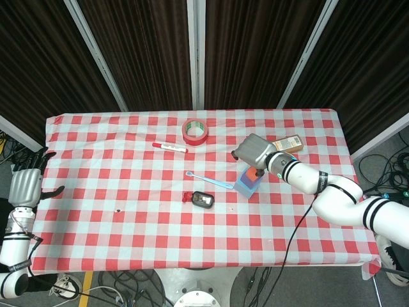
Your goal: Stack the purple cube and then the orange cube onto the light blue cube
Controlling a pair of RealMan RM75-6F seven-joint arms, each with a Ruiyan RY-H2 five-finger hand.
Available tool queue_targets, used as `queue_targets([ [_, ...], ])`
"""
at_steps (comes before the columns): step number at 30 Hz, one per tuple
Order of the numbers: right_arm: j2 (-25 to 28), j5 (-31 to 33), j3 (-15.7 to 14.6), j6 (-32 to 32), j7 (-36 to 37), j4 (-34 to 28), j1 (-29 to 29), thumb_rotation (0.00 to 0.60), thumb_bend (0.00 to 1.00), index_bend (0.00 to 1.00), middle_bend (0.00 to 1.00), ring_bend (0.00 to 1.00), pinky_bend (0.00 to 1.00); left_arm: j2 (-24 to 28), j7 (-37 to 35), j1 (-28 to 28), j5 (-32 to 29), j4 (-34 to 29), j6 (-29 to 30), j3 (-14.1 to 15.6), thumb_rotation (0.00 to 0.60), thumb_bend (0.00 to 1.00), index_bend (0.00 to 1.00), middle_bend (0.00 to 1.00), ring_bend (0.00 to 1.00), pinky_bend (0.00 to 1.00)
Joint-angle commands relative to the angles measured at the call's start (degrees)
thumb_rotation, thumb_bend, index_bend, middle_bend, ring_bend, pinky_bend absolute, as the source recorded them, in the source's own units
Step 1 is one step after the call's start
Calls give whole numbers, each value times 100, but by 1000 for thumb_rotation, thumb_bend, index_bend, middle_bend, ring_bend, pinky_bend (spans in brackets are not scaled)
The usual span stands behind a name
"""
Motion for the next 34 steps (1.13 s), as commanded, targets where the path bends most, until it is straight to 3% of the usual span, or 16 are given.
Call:
queue_targets([
  [1, 209, 49, 296, 2329, -741, -356, -892, 600, 90, 292, 1000, 989, 986, 17, 3, -1, 19, -35, 20, 0, 600, 211, 239, 197, 132, 239],
  [3, -77, 178, 380, 3875, -1683, -345, -1526, 600, 150, 298, 993, 943, 954, 24, -4, -1, 38, -56, 40, 3, 600, 211, 243, 197, 132, 239],
  [5, -413, 491, 420, 4926, -2409, -403, -2054, 600, 184, 307, 894, 821, 883, 31, -42, 3, 68, -69, 55, 18, 600, 211, 243, 197, 132, 239],
  [7, -614, 857, 417, 5541, -2858, -542, -2468, 600, 186, 273, 713, 654, 799, 39, -80, 3, 114, -78, 68, 44, 600, 211, 243, 198, 132, 239],
  [8, -689, 976, 413, 5784, -3015, -585, -2629, 600, 184, 225, 576, 525, 708, 43, -89, 2, 139, -83, 77, 57, 600, 211, 243, 198, 132, 239],
  [11, -952, 1227, 378, 6499, -3277, -701, -3139, 600, 177, 121, 327, 300, 473, 56, -94, -6, 238, -135, 125, 104, 600, 210, 243, 198, 132, 239],
  [15, -1243, 1452, 260, 7089, -3360, -882, -3721, 600, 166, 55, 135, 133, 321, 71, -63, -26, 382, -234, 166, 186, 600, 210, 243, 198, 131, 239],
  [20, -1598, 1601, 75, 7403, -3280, -981, -4283, 600, 160, 8, 80, 90, 268, 107, -27, -59, 517, -384, 184, 262, 600, 210, 243, 197, 132, 239],
  [27, -2167, 1108, -180, 7529, -3041, -237, -4666, 600, 160, 0, 32, 30, 268, 178, 93, -102, 720, -663, 211, 388, 600, 210, 243, 198, 132, 239],
  [34, -2354, 933, -32, 7282, -2933, 73, -4714, 600, 159, 0, 31, 0, 263, 222, 184, -101, 697, -787, 229, 388, 600, 210, 243, 197, 132, 239],
])
